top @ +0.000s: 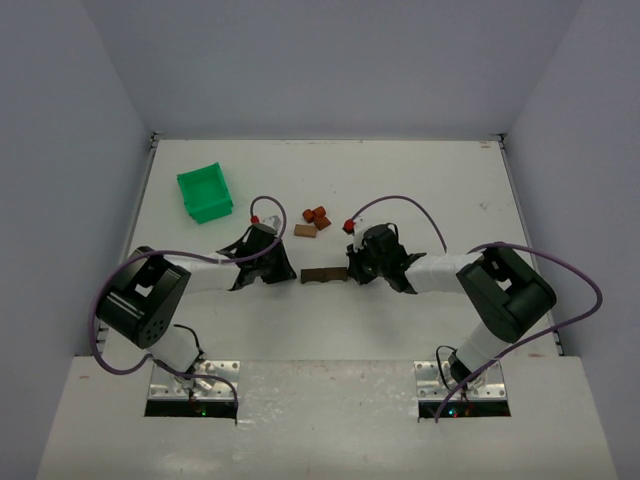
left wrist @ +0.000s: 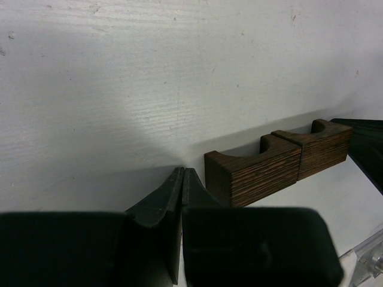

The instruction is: Build the wood block tower

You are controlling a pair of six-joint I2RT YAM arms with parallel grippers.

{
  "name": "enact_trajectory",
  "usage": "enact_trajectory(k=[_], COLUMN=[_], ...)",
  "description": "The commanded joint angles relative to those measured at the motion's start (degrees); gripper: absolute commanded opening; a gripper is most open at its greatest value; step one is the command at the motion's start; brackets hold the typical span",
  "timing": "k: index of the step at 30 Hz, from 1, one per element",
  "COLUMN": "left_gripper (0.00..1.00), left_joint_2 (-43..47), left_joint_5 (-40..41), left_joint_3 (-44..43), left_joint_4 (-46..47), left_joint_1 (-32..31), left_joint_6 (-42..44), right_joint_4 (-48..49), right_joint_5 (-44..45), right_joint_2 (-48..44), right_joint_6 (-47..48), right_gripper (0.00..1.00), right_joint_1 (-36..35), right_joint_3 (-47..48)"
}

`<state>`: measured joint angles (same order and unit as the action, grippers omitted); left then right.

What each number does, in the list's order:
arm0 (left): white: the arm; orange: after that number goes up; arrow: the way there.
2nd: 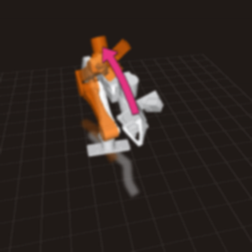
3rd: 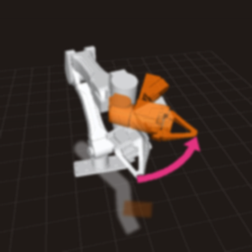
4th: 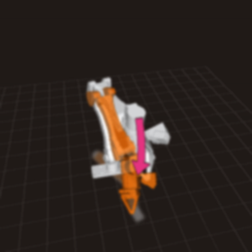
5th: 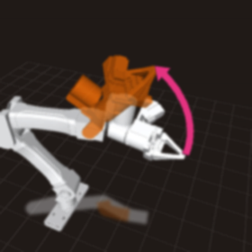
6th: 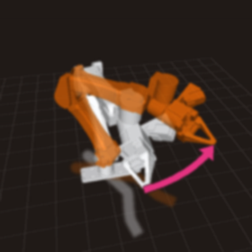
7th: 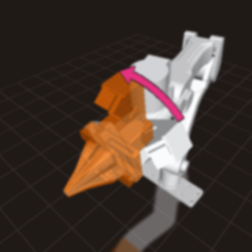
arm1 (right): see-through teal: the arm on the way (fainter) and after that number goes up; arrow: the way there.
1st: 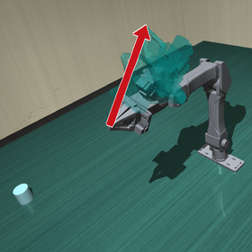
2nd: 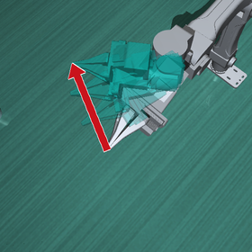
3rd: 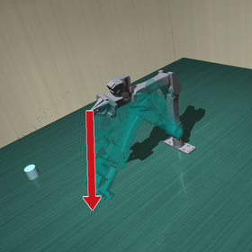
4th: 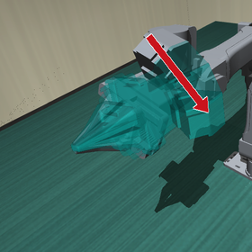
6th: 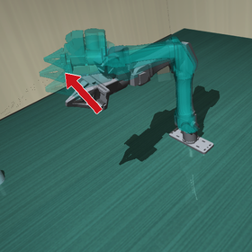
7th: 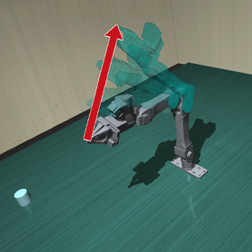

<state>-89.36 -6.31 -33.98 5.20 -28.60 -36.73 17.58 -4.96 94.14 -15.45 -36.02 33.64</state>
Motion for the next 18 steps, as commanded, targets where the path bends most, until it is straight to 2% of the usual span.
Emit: enact_trajectory(k=[1,18], left_gripper=[0.00,0.00], left_joint_2=[-0.7,0.1], left_joint_5=[0.4,-0.2], left_joint_3=[-1.3,-1.7], left_joint_4=[0.5,0.6], left_joint_1=[-0.6,-0.9], left_joint_6=[0.6,1.0], right_joint_4=[-1.3,-2.8], right_joint_5=[0.8,3.5], right_joint_2=[1.2,1.1], right_joint_6=[0.8,-0.4], right_gripper=[0.00,0.00], right_joint_1=[-0.5,-0.7], right_joint_3=[1.0,1.3])
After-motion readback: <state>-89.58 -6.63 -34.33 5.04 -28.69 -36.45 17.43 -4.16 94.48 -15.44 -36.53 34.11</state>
